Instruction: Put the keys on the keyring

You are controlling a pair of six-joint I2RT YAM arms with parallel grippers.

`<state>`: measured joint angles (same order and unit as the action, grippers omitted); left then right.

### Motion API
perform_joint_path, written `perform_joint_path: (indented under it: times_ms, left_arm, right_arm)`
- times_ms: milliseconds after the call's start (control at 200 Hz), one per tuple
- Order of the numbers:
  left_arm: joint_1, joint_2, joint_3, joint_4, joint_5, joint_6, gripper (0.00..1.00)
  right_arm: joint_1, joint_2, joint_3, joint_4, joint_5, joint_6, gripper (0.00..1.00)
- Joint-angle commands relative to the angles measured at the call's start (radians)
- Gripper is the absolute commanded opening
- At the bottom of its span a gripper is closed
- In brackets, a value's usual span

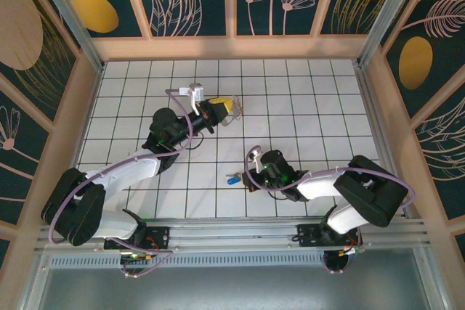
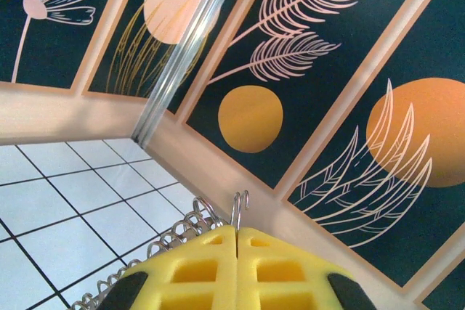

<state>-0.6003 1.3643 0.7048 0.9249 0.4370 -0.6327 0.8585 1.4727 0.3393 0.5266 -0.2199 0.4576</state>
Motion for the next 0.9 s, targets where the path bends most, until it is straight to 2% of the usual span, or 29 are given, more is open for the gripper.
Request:
perform_joint_path:
  times_ms: [0, 260, 390, 551, 896]
  left_arm:
    - [0.007, 0.009, 0.018, 0.064, 0.016, -0.01, 0.0]
    - [0.008, 0.007, 0.042, 0.008, 0.051, 0.039, 0.0]
    - [0.007, 0.021, 0.066, -0.009, 0.084, 0.068, 0.0]
    - [0.007, 0.062, 0.109, -0.036, 0.143, 0.104, 0.0]
    - [-0.001, 0.131, 0.157, -0.023, 0.266, 0.123, 0.0]
  right_arm:
    - [-0.032, -0.058, -0.016, -0.014, -0.008, -0.008, 0.0]
    - [-0.246, -0.448, -0.023, -0.13, -0.098, -0.007, 0.0]
    - [-0.357, -0.579, 0.027, -0.182, -0.158, -0.017, 0.0]
    - [-0.435, -0.634, 0.112, -0.189, -0.211, -0.029, 0.0]
    - [-0.445, -0.631, 0.213, -0.112, -0.236, -0.039, 0.0]
